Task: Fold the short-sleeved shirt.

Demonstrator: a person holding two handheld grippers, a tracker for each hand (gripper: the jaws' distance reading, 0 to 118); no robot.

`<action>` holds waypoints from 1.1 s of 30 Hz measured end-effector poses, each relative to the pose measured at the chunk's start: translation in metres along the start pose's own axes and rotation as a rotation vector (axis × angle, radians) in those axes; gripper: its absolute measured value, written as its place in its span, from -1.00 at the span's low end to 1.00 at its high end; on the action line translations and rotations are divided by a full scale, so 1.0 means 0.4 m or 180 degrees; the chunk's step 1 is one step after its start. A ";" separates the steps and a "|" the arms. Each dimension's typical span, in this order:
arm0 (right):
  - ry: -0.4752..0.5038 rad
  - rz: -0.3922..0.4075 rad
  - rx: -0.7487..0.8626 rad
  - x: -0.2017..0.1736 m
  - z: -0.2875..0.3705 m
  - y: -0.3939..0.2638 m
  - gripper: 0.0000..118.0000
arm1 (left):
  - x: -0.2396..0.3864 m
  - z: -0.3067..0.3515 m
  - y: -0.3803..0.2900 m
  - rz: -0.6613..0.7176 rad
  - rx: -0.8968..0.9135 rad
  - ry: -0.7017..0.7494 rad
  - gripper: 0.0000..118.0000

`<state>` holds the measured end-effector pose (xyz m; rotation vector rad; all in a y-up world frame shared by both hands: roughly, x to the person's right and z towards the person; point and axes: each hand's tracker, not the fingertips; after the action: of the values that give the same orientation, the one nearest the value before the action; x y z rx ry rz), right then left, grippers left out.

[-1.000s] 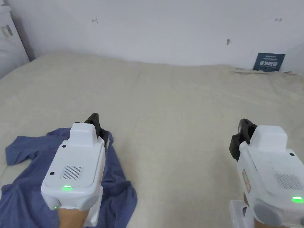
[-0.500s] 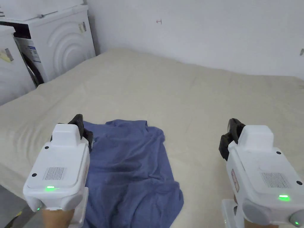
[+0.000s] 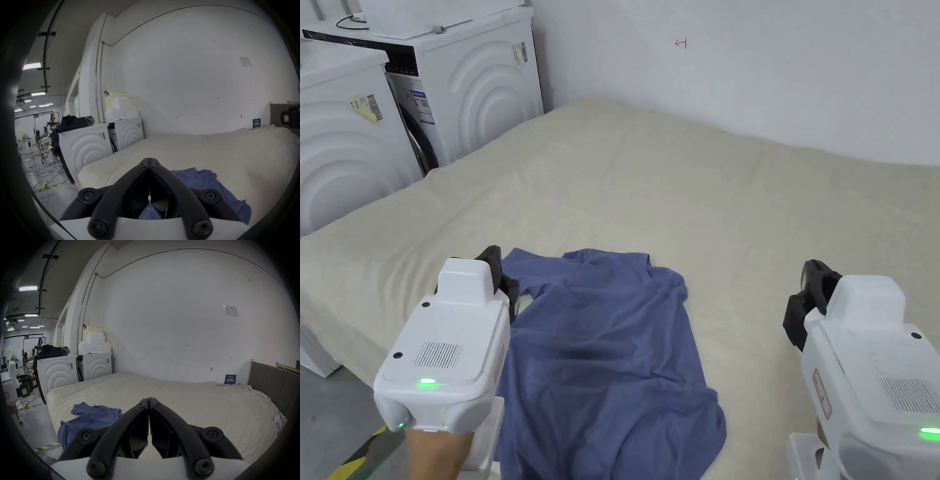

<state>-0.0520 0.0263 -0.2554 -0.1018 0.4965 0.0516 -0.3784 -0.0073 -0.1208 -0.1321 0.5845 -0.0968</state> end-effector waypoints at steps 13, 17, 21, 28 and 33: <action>-0.0236 0.0044 -0.0173 0.099 -0.017 -0.023 -1.00 | 0.175 -0.346 -0.072 0.0281 -0.1953 -0.0932 -0.42; -0.0303 0.0051 -0.0239 0.125 -0.013 -0.033 -1.00 | 0.233 -0.415 -0.139 0.0072 -0.2432 -0.0990 0.89; -0.0394 0.0059 -0.0325 0.153 -0.009 -0.052 -1.00 | 0.281 -0.467 -0.222 -0.0293 -0.2745 -0.1023 0.95; -0.0500 0.0059 -0.0449 0.210 0.001 -0.089 -1.00 | 0.336 -0.444 -0.291 -0.0391 -0.3245 -0.0912 0.85; -0.0560 0.0040 -0.0507 0.232 0.012 -0.095 -1.00 | 0.329 -0.425 -0.245 -0.0120 -0.3195 -0.0931 0.04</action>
<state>0.0345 -0.0085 -0.2923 -0.2480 0.3168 0.1115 -0.3688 -0.1376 -0.3178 -1.1131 0.2917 0.1876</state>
